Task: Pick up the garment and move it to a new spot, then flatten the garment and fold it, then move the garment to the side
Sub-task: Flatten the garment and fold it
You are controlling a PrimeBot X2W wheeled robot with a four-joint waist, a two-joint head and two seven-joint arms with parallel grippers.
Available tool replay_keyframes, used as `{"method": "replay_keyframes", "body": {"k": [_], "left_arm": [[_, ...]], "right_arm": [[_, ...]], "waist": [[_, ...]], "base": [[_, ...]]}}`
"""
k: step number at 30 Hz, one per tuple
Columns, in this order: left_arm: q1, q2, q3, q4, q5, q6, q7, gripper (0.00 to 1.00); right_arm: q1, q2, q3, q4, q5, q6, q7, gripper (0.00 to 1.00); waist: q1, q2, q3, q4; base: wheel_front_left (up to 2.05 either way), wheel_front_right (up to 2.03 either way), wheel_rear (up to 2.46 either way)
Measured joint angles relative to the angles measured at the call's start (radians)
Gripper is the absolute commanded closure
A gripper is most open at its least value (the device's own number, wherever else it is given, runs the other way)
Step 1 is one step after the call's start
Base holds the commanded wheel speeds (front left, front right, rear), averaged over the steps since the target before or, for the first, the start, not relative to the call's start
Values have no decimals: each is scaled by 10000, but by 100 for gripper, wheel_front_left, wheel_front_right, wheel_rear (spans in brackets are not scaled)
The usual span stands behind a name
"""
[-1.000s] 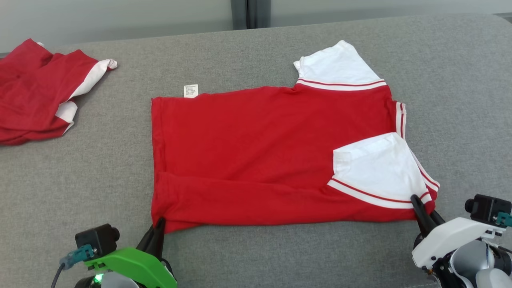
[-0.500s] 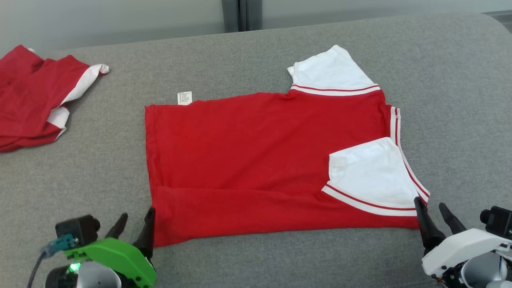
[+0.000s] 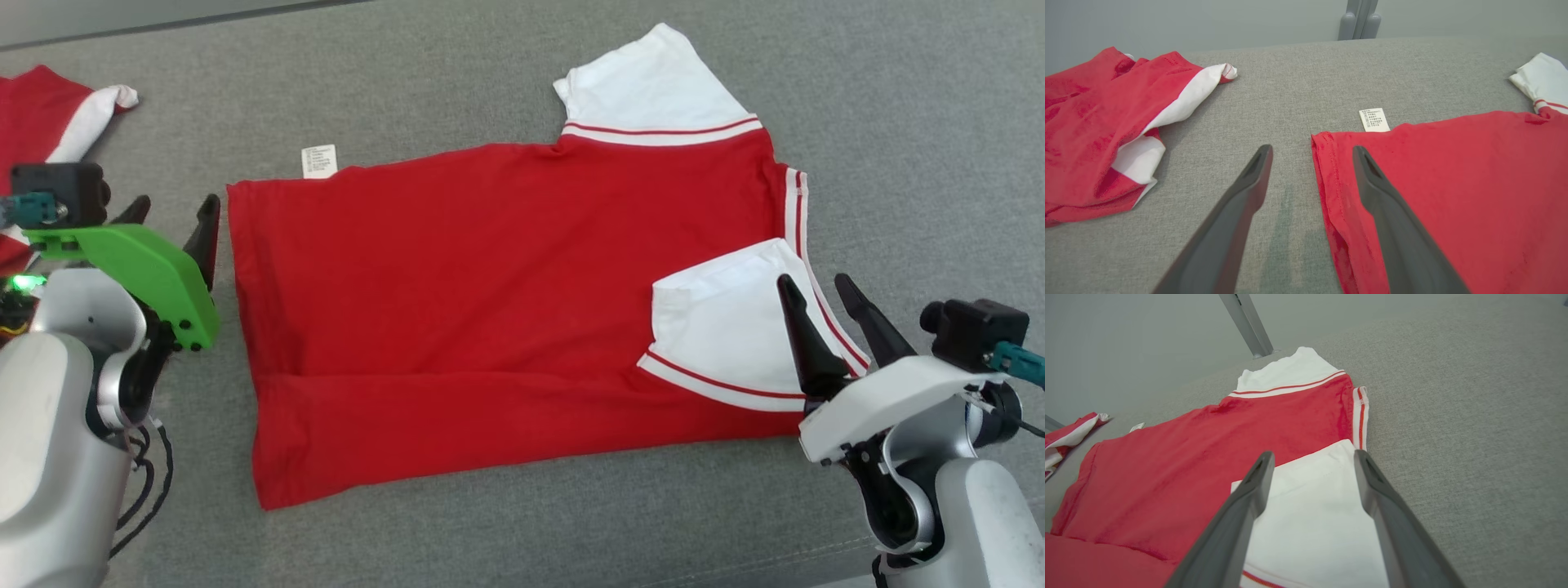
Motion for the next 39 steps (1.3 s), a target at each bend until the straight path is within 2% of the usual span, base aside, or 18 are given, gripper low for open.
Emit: {"method": "replay_keyframes", "body": {"k": [6, 14, 15, 17, 18, 19, 20, 26, 30, 35, 39], "left_arm": [[-1297, 157, -245, 1246, 322, -219, 198, 0], [-2002, 383, -583, 2109, 579, -416, 614, 0], [-2062, 418, -631, 2125, 621, -439, 717, 10], [-2152, 466, -708, 2109, 625, -481, 878, 51], [-2159, 466, -731, 2088, 625, -481, 895, 59], [-2173, 460, -765, 2059, 625, -483, 924, 82], [-2189, 451, -815, 2029, 627, -487, 989, 100], [-2189, 334, -972, 1712, 617, -548, 1133, 100], [-2179, 173, -1009, 1300, 606, -577, 767, 100], [-2186, -182, -1087, 685, 573, -627, 201, 100], [-2197, -642, -1223, 234, 487, -690, -244, 100]], "right_arm": [[-908, -130, 550, 288, -23, 0, -282, 0], [-1234, -347, 819, 702, 10, 0, -560, 0], [-1277, -401, 844, 713, 10, 0, -573, 0], [-1410, -577, 884, 696, 0, 0, -550, 0], [-1462, -637, 909, 673, -10, 0, -489, 0], [-1549, -715, 947, 650, -23, 0, -460, 0], [-1664, -809, 984, 598, -48, 0, -389, 0], [-2708, -1358, 1267, 334, -332, 0, 148, 0], [-3869, -1613, 1338, 600, -451, 2, 522, 0], [-5660, -1935, 1298, 1969, -851, 2, 1091, 0], [-7240, -2176, 1108, 3651, -1317, 2, 1536, 0]], "waist": [[0, 0, 935, -419], [0, 0, 1583, -895], [0, 0, 1620, -937], [0, 0, 1665, -963], [0, 0, 1667, -952], [0, 0, 1664, -925], [0, 0, 1660, -891], [0, 0, 1659, -610], [0, 0, 1678, -341], [0, 0, 1749, 91], [0, 0, 1869, 557]], "base": [[0, 0, 0], [0, 0, 0], [0, 0, 0], [0, 0, 0], [0, 0, 0], [0, 0, 0], [0, 0, 0], [0, 0, 0], [0, 0, 0], [0, 0, 0], [0, 0, 0]]}}
